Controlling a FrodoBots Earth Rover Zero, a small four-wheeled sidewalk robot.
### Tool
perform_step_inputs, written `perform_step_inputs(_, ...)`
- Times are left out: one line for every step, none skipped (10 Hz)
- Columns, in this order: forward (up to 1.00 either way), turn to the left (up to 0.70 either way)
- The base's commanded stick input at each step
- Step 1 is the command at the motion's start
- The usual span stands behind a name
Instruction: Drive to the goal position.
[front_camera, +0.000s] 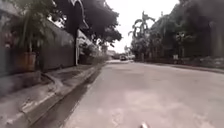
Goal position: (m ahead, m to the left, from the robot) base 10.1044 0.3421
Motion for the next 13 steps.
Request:
perform_step_inputs(0.70,0.00)
perform_step_inputs(0.70,0.00)
perform_step_inputs(0.70,0.00)
perform_step_inputs(0.70,0.00)
perform_step_inputs(0.70,0.00)
perform_step_inputs(0.70,0.00)
perform_step_inputs(0.70,0.00)
perform_step_inputs(0.70,0.00)
perform_step_inputs(0.70,0.00)
perform_step_inputs(0.70,0.00)
perform_step_inputs(0.70,0.00)
perform_step_inputs(0.70,0.00)
perform_step_inputs(0.70,0.00)
